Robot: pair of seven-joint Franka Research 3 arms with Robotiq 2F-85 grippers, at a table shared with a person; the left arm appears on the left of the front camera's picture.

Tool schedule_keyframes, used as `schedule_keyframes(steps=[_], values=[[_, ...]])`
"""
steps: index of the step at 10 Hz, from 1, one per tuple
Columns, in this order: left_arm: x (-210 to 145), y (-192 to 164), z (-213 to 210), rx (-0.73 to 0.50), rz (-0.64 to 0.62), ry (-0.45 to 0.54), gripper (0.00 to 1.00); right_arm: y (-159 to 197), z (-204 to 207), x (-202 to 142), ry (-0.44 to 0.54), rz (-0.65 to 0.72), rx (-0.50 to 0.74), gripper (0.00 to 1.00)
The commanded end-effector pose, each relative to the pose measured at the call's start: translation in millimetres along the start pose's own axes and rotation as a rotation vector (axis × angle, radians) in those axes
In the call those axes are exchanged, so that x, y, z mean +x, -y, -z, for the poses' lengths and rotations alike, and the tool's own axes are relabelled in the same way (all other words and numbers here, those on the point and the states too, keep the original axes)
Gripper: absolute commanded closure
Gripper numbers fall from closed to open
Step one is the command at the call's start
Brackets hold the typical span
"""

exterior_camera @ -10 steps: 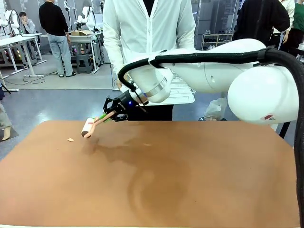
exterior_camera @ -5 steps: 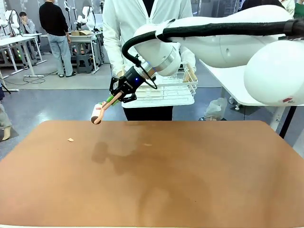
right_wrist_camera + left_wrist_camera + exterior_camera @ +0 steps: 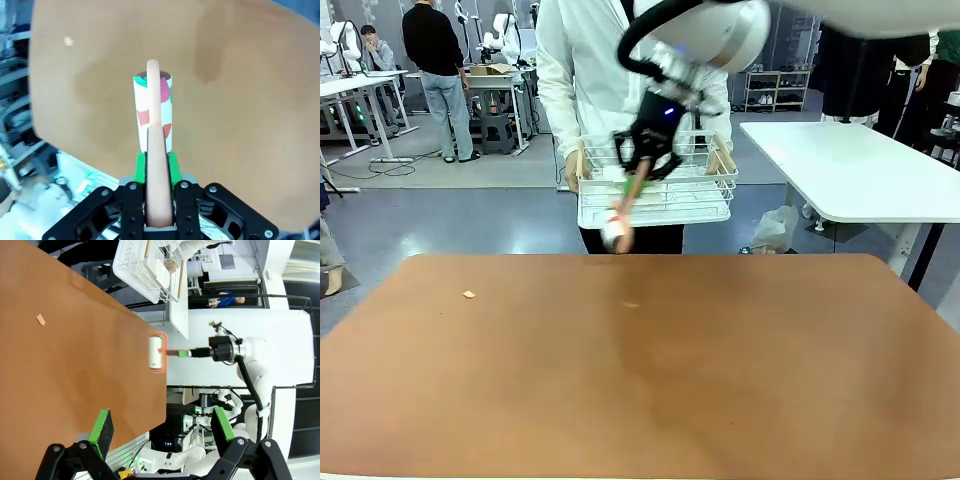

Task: Clean the table.
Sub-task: Clean the table with the Lint Roller when the human lifts the Dish drying rack.

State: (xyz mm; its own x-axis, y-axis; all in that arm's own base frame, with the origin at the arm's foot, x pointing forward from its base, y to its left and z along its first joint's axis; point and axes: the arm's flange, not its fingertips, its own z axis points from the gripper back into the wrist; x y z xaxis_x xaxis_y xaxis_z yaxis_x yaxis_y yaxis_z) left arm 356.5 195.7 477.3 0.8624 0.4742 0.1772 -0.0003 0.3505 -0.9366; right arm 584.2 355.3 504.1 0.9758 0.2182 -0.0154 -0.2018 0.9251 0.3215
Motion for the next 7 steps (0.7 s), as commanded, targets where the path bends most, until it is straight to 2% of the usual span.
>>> schedule_keyframes(steps=[1, 3, 5, 7], values=[[0, 1, -2, -0.025, 0.007, 0.0, 0.0, 55, -31, -58, 0.045, 0.023, -0.224, 0.79], [0, 1, -2, -0.025, 0.007, 0.0, 0.0, 120, -60, -81, 0.08, 0.154, -0.27, 0.79], [0, 1, -2, -0.025, 0.007, 0.0, 0.0, 195, -77, -110, 0.068, 0.236, -0.36, 0.79], [0, 1, -2, -0.025, 0.007, 0.0, 0.0, 240, -81, -144, 0.074, 0.26, -0.319, 0.79]])
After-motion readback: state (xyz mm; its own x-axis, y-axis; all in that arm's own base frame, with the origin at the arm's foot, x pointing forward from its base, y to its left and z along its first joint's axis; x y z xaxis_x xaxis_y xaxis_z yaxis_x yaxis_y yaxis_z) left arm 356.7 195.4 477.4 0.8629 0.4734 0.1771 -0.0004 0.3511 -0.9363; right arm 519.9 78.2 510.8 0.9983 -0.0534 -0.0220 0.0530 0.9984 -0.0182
